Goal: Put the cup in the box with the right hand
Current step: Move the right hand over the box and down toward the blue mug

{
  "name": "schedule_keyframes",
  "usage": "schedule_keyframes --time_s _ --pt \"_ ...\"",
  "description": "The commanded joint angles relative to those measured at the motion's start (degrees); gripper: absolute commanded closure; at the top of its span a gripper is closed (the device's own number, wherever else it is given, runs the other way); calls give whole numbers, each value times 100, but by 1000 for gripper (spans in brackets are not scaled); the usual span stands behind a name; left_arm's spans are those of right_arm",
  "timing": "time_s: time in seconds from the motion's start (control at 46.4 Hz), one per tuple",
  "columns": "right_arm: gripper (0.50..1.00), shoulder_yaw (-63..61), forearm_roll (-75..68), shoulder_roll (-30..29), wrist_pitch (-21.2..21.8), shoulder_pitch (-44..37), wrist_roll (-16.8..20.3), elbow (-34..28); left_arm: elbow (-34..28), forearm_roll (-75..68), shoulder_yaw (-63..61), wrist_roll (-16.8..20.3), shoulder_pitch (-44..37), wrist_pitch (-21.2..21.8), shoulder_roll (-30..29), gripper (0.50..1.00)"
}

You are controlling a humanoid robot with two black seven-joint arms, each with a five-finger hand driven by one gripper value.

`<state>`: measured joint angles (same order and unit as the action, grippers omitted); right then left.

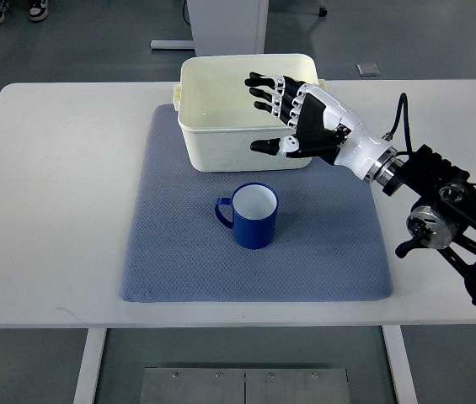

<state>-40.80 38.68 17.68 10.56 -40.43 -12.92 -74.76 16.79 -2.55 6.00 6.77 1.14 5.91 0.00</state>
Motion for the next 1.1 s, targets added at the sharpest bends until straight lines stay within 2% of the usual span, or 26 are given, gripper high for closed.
schedule_keyframes --time_s 0.0,0.625,1.078 --pt "517 125 78 7 -1 26 -52 -3 0 0 -2 0 0 -2 0 500" --pt "515 503 473 -46 -27 281 -351 128 0 0 -2 0 0 -2 0 500" --pt "515 749 588 -116 -54 352 -632 638 0 0 -2 0 0 -2 0 500"
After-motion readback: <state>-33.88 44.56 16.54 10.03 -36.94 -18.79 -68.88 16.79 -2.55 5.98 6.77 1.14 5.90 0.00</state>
